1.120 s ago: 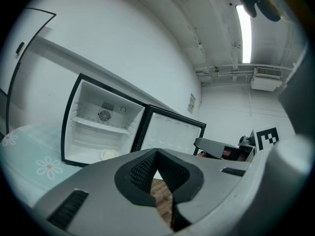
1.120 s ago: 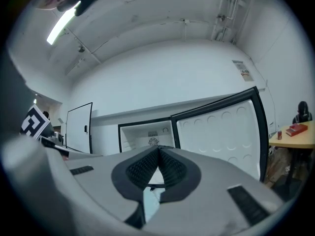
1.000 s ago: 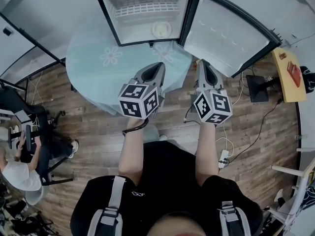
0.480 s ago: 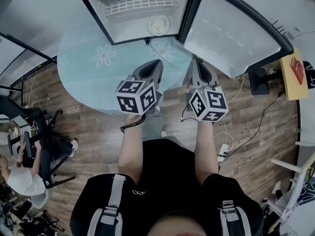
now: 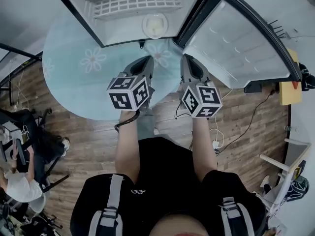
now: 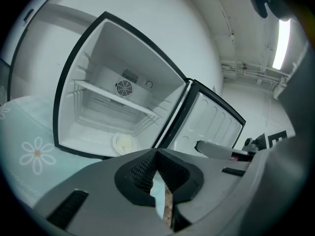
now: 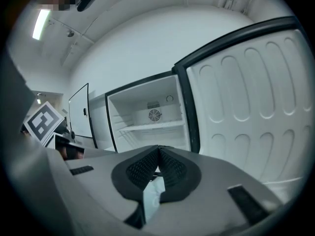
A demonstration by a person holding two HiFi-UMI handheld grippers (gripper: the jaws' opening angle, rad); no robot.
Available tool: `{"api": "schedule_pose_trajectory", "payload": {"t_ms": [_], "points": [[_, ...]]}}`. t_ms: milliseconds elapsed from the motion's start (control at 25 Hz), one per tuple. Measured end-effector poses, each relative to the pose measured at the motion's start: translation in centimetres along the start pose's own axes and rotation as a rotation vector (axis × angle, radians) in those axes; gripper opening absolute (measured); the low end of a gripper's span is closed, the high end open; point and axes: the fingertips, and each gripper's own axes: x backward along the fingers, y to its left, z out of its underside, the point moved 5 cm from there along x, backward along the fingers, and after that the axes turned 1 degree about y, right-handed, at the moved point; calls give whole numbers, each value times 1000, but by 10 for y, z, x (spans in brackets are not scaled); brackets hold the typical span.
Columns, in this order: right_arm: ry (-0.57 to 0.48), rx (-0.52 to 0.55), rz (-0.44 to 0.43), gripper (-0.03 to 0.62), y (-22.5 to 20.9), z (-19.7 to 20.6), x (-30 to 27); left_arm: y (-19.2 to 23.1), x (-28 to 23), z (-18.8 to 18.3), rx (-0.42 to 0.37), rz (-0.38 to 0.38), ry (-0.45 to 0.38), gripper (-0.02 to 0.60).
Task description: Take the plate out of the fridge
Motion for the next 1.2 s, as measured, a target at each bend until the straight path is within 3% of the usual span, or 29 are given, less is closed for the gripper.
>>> {"api": "schedule_pose_trajectory", "payload": {"t_ms": [320,840,1040,1200], "points": [[80,123,-56,5,17,3,-65,46,-41,-15,61,-21,31,12],[127,129,18,4,15,6,-113,94,-82,-32,138,12,7,12],[146,138,-24,4,32,13,-129,105,-87,-32,139,4,17,12],[162,123,-32,5,34,22,-142,124,-93,-26,205,-3,11,12]]}}
